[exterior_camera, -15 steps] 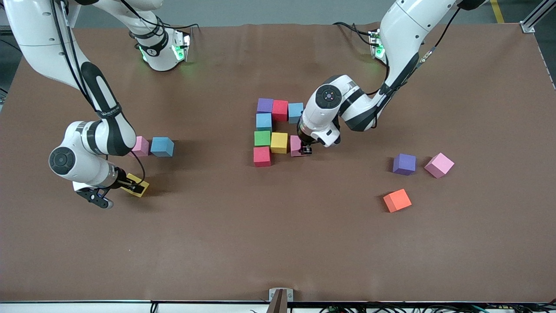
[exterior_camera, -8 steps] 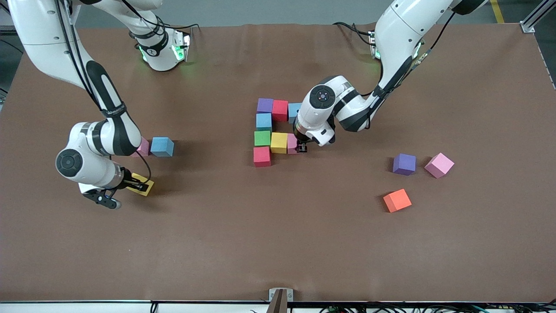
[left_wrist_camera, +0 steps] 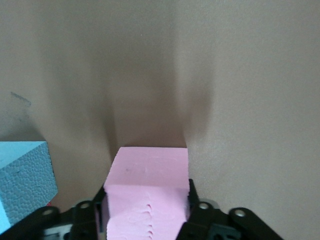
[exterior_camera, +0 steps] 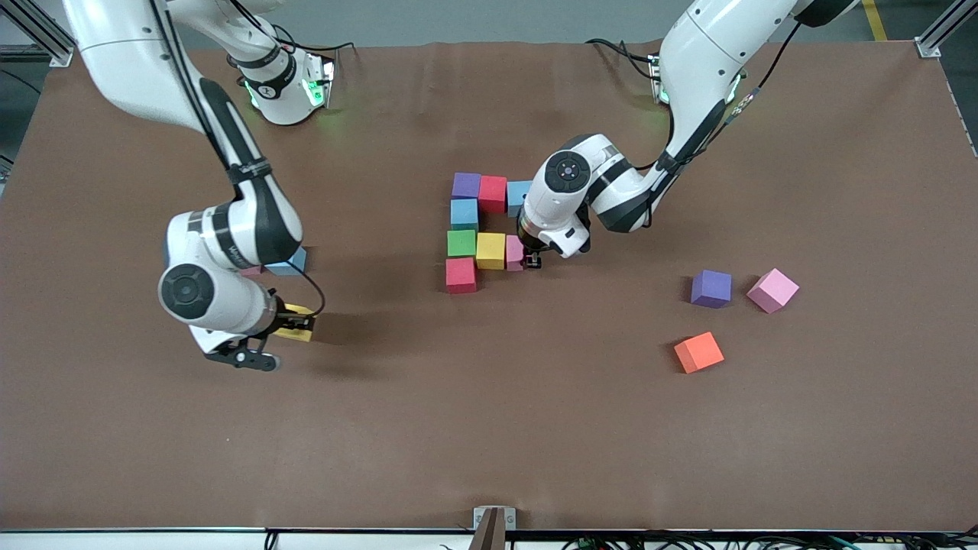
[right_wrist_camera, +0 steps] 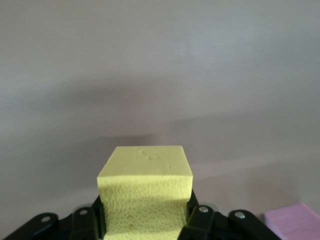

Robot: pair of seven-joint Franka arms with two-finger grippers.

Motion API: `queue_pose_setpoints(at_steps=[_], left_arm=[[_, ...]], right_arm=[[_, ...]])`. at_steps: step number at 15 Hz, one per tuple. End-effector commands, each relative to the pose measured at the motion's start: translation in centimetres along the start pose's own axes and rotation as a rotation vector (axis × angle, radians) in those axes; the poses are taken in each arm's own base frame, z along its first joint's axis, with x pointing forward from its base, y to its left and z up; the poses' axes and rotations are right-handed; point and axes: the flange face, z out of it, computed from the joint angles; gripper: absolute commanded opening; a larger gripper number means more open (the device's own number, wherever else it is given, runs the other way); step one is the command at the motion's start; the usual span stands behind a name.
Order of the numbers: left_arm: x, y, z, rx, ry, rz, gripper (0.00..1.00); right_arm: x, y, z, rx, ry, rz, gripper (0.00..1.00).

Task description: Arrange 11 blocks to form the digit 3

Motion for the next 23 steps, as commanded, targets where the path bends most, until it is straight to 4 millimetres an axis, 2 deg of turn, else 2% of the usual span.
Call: queue_pose_setpoints(at_steps=[1,5,7,9,11,14,20,22,23], left_arm=[[-0.5,0.1,-0.5,-0.012,0.008,0.005,0.99],[-0.2,1.1,-2.2,-0.030,0.015,-0.005,1.00],[-0.3,2.1,-4.4,-0.003,0.088,-0.012,1.00],[-0.5,3.2,-7.6,0.022,0.151,-0.032,1.00],[-0.7,3.9,-10.3,0.031,0.188,-0.042,1.00],[-0.4,5.4,-15.1,0.077,0.263,0.021,1.00],[6.4,12.0,-21.7,0.097,0.243,0.197,1.00],[7.1,13.2,-23.5,0.099,0.235,0.291,1.00],[8.4,14.3,-24.6,0.094,0.225,0.331,1.00]], right_arm=[[-0.2,-5.6,-0.2,0.004,0.021,-0.076,0.52],[-1.7,-13.3,0.6,0.011,0.055,-0.183,0.50],[-2.6,-17.0,1.7,0.007,0.064,-0.238,0.49],[-3.3,-20.3,3.0,0.008,0.076,-0.280,0.49],[-3.8,-22.9,3.9,0.015,0.090,-0.300,0.49],[-5.1,-25.1,5.5,0.021,0.100,-0.330,0.49],[-7.7,-28.1,7.8,0.068,0.070,-0.346,0.50],[-8.4,-28.5,8.3,0.059,0.061,-0.359,0.52],[-8.7,-28.5,8.7,0.052,0.054,-0.363,0.53]])
